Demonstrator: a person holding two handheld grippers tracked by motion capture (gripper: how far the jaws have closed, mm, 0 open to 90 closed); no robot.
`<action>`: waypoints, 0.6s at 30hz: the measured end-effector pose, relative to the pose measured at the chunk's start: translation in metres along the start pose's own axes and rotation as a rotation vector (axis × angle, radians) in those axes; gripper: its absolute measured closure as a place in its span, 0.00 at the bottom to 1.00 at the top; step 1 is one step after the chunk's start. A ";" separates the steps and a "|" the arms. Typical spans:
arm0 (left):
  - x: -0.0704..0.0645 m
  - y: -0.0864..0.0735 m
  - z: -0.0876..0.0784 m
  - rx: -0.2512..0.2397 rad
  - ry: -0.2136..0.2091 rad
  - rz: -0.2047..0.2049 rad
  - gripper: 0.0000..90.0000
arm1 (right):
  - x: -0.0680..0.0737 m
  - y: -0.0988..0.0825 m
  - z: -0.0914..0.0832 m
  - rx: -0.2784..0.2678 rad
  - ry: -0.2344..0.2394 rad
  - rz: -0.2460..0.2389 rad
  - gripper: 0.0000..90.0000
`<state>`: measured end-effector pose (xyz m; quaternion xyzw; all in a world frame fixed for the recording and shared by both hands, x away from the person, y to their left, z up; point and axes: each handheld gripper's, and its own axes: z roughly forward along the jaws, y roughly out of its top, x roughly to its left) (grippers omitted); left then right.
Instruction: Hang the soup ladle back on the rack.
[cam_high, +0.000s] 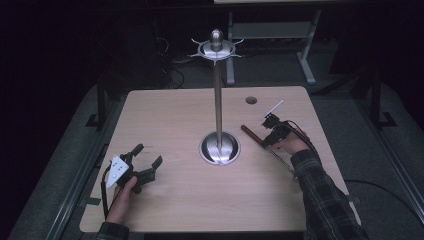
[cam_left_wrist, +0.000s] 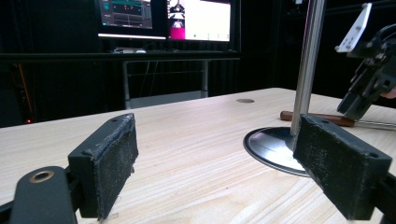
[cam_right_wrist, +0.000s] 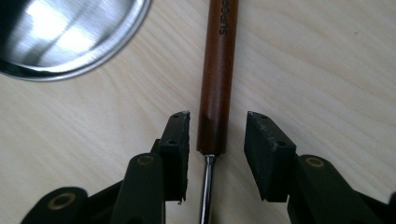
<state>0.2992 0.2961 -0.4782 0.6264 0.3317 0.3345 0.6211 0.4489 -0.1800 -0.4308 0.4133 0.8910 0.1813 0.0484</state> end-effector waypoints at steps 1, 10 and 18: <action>0.000 0.000 0.000 0.000 0.000 0.000 0.15 | 0.000 0.000 0.002 0.007 -0.003 -0.002 0.67; 0.000 0.000 0.000 0.000 0.000 0.000 0.15 | 0.000 0.004 0.013 0.035 0.008 -0.005 0.74; 0.000 0.000 0.000 0.000 -0.001 0.000 0.15 | 0.003 0.006 0.016 0.045 -0.004 -0.021 0.78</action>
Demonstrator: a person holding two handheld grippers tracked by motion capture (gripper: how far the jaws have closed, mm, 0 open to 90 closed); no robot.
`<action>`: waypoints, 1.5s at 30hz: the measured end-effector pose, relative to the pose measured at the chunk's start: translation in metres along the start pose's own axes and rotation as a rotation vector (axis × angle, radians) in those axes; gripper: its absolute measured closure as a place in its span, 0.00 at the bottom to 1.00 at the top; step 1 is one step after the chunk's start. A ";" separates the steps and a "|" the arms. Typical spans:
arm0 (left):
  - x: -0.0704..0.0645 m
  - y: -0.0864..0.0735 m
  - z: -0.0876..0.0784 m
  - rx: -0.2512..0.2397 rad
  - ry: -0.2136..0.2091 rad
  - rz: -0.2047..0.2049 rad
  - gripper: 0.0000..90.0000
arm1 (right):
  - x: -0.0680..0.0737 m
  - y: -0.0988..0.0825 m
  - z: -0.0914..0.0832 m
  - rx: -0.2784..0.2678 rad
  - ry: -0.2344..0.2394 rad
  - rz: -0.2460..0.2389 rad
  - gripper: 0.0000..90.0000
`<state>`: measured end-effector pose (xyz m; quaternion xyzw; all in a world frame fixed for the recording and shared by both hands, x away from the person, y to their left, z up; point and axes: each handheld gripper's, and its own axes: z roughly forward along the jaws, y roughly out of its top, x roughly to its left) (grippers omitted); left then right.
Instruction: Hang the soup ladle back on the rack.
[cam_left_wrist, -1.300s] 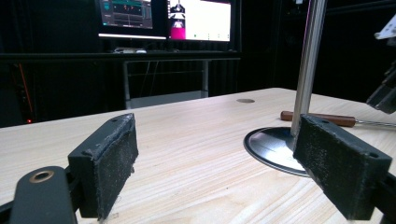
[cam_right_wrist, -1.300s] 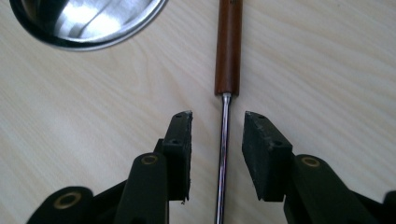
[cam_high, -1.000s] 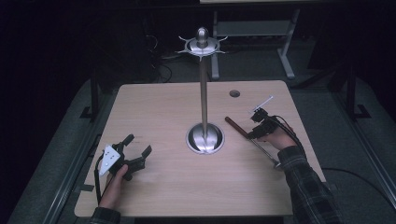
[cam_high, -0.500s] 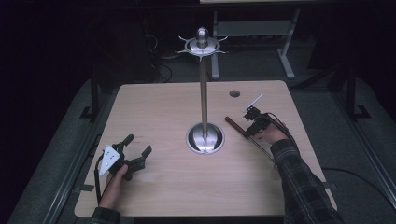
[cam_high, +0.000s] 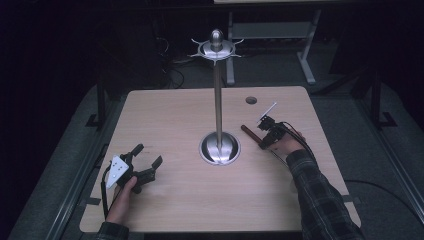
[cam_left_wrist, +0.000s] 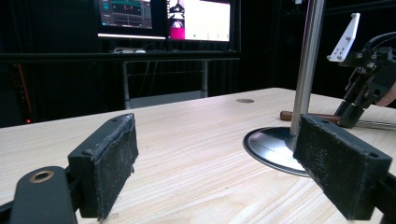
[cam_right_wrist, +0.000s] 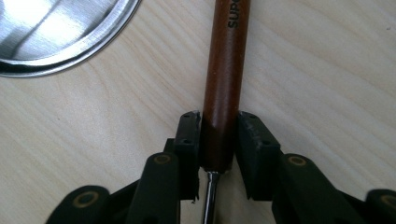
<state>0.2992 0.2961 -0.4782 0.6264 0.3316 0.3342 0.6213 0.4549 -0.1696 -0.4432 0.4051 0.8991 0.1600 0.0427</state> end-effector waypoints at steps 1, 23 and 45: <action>0.000 0.000 0.000 0.000 0.000 0.000 0.15 | 0.000 0.000 0.000 0.002 -0.002 0.000 0.79; 0.000 0.000 0.000 0.000 0.000 0.001 0.15 | 0.001 -0.003 -0.014 -0.060 -0.016 0.041 0.81; 0.000 0.000 0.000 0.000 0.000 0.000 0.15 | 0.015 -0.024 -0.078 -0.376 -0.017 0.046 0.82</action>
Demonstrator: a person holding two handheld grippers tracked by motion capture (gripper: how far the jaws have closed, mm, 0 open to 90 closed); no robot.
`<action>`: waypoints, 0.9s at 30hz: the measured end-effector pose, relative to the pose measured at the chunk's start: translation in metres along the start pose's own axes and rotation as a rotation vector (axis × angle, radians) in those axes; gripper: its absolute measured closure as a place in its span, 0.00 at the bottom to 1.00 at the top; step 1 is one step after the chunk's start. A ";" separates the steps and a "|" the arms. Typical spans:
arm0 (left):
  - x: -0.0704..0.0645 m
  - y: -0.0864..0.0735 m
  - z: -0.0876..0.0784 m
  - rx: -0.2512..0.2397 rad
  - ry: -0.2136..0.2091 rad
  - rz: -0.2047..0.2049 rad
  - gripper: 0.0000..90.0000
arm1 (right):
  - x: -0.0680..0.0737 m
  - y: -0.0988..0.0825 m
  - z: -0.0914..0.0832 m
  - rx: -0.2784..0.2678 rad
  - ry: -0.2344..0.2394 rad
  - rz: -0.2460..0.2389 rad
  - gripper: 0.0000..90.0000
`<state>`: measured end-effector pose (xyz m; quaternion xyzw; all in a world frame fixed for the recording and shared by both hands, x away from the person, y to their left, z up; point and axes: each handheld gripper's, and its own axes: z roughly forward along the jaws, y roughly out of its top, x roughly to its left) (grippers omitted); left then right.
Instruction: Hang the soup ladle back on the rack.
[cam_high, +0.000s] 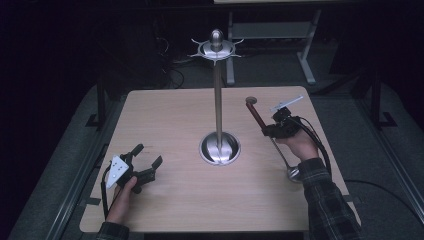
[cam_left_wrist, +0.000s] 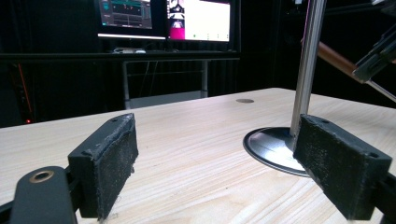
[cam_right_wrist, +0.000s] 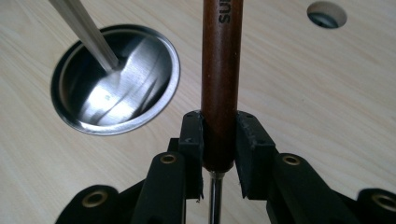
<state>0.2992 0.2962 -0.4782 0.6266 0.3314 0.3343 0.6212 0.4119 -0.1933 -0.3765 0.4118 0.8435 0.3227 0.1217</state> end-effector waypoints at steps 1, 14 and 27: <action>0.000 0.000 0.000 0.000 0.000 0.000 0.15 | 0.001 -0.001 -0.004 -0.016 0.004 -0.002 0.82; 0.000 0.000 0.000 0.000 0.000 0.001 0.15 | 0.005 -0.016 -0.031 -0.177 0.045 -0.004 0.82; 0.000 0.000 0.000 0.002 -0.004 0.002 0.15 | 0.014 -0.015 -0.055 -0.317 0.099 -0.019 0.82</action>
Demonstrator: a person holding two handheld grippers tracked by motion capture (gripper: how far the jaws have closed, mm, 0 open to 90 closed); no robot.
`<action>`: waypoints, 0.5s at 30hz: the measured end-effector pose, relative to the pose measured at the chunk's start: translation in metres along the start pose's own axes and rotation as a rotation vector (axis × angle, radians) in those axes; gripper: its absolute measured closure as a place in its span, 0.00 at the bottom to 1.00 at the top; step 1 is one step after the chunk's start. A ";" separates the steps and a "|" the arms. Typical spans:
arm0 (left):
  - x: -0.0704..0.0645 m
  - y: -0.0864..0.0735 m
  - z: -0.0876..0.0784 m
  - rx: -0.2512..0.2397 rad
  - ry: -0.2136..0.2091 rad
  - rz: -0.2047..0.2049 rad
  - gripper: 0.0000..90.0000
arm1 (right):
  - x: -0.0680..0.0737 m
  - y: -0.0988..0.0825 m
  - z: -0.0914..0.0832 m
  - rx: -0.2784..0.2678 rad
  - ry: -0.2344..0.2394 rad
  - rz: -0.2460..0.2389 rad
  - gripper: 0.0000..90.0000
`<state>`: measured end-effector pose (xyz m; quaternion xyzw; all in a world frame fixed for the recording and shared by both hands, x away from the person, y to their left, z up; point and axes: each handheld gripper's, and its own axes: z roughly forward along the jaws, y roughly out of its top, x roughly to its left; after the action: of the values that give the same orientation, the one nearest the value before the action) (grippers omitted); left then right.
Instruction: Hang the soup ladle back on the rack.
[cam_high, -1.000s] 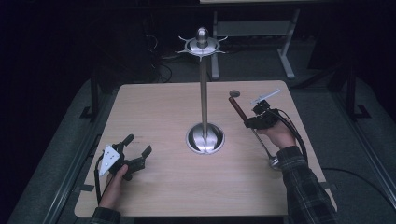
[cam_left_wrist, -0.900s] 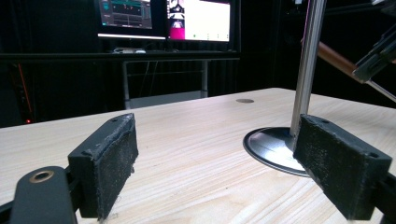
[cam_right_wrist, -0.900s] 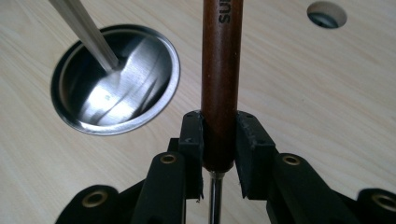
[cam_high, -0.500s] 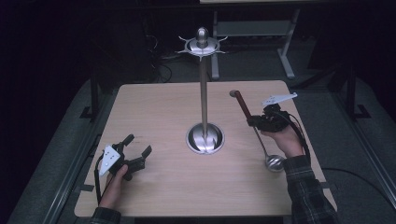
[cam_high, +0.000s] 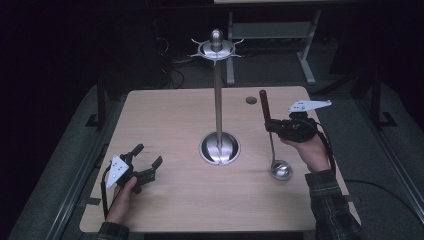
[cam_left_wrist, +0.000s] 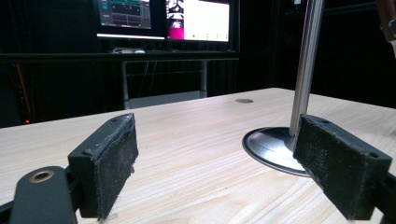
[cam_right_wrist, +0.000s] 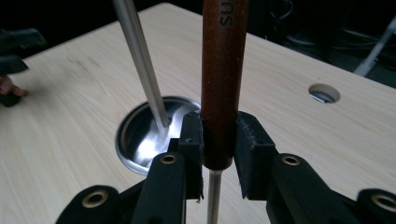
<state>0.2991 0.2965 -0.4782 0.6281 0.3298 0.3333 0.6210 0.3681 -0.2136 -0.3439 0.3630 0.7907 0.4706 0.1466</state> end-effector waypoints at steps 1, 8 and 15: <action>0.000 0.000 0.000 -0.001 0.000 -0.001 0.15 | 0.000 0.001 -0.001 -0.007 0.002 0.003 0.82; 0.000 0.000 0.000 -0.001 -0.001 -0.001 0.15 | 0.002 0.003 -0.008 -0.050 0.019 0.000 0.82; 0.000 0.000 0.000 -0.006 0.000 -0.001 0.15 | 0.009 0.012 -0.018 -0.101 0.035 -0.010 0.82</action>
<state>0.2995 0.2962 -0.4782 0.6264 0.3289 0.3339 0.6229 0.3563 -0.2150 -0.3235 0.3430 0.7703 0.5153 0.1533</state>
